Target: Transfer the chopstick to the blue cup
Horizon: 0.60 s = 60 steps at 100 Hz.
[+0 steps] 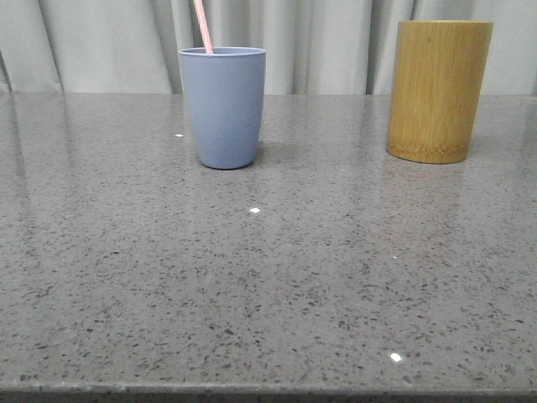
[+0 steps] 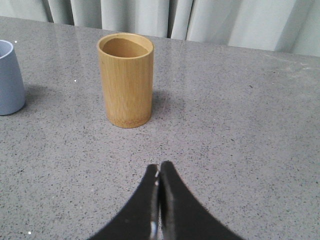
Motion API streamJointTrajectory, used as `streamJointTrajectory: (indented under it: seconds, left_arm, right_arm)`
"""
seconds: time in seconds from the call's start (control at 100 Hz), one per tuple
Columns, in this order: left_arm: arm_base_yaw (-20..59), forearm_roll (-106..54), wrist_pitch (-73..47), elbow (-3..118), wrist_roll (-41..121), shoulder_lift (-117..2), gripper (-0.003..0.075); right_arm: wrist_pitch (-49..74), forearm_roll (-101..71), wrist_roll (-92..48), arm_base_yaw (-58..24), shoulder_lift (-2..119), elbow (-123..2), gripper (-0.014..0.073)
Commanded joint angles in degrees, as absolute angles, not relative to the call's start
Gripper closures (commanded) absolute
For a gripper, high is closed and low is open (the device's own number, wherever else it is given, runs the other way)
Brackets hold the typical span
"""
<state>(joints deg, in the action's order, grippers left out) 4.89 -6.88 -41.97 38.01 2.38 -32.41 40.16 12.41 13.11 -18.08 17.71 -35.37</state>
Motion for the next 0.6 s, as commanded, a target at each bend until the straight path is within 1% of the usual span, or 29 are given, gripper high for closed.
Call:
streamJointTrajectory:
  seconds: [0.0,0.12,0.26,0.38,0.54,0.59]
  left_arm:
    - [4.86,-7.11,-32.46,36.51,1.90,-30.11,0.0739]
    - [4.86,-7.11,-17.27,27.21,1.77,-23.68,0.0739]
    - [4.86,-6.87,-6.83,14.79,1.77,-14.30,0.0739]
    - [4.86,-6.47,-2.70,5.83,1.68,-6.74,0.0739]
    - [4.86,-4.72,-2.58,0.34,1.68,1.43,0.0739]
    - [4.86,-4.41,-2.14,-0.43,1.68,2.39,0.0739]
  right_arm:
    - [36.46,13.83,12.94,-17.76,18.27,-36.64,0.0662]
    - [36.46,13.83,12.94,-17.76,18.27,-36.64,0.0662]
    - [36.46,13.83,12.94,-17.76,18.27,-36.64,0.0662]
    - [36.46,13.83,12.94,-17.76,18.27,-36.64,0.0662]
    - [36.46,13.83,12.94,-17.76,18.27,-36.64,0.0662]
    - [36.46,13.83,12.94,-17.76,18.27,-36.64,0.0662]
